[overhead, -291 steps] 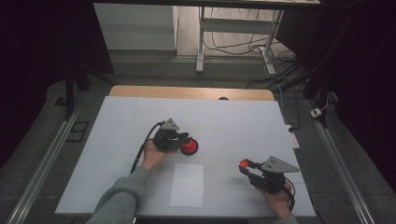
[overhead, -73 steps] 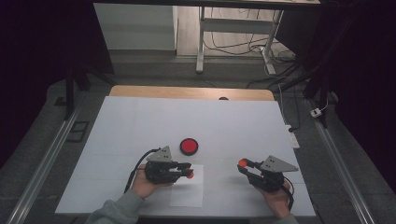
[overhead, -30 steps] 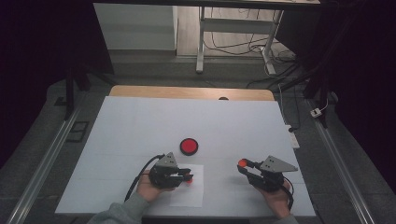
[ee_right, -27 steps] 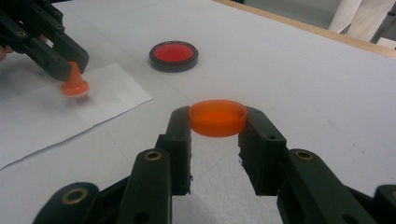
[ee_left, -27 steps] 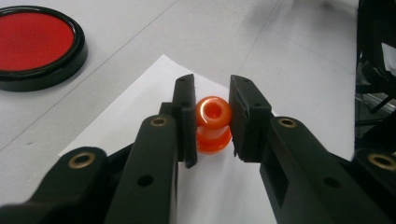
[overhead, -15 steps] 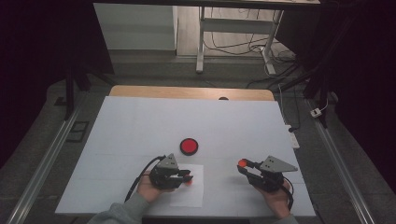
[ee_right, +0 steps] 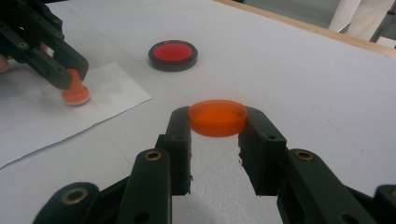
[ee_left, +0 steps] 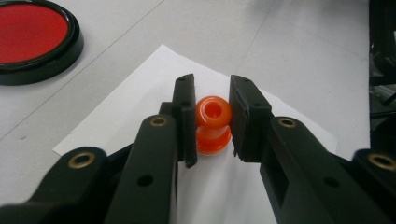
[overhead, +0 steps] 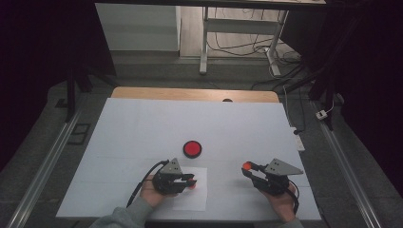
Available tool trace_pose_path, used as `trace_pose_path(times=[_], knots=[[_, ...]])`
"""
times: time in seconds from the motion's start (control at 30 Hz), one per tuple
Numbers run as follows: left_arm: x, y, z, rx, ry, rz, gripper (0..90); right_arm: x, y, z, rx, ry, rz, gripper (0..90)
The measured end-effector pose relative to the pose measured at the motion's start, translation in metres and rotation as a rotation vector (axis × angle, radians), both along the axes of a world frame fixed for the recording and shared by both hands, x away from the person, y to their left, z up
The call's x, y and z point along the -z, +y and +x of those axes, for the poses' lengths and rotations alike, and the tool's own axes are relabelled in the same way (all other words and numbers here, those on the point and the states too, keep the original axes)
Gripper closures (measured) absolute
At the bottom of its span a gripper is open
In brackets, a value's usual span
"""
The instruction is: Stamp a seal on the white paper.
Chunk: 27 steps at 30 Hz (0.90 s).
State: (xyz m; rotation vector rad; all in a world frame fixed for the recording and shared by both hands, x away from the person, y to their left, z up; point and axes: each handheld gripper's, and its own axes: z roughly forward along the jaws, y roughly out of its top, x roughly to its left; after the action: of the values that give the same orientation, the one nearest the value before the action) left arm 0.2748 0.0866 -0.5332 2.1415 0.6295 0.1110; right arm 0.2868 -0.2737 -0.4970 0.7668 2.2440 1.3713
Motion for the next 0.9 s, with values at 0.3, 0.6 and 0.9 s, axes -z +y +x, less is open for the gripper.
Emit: trace_pose_path(times=[0.3, 0.6, 0.9], knots=[[-0.0003, -0.0028, -0.0066, 0.014, -0.067, 0.052, 73.3, -0.0005, 0.0003, -0.0009, 0.002, 0.0, 0.002, 64.6], [0.0011, -0.0034, -0.0087, 0.008, -0.081, 0.053, 73.4, -0.0015, -0.0014, -0.0013, 0.006, 0.002, 0.002, 64.7], [0.0025, -0.0048, -0.0112, 0.002, -0.103, 0.055, 73.5, -0.0013, -0.0008, -0.0015, 0.007, -0.006, 0.011, 64.7]])
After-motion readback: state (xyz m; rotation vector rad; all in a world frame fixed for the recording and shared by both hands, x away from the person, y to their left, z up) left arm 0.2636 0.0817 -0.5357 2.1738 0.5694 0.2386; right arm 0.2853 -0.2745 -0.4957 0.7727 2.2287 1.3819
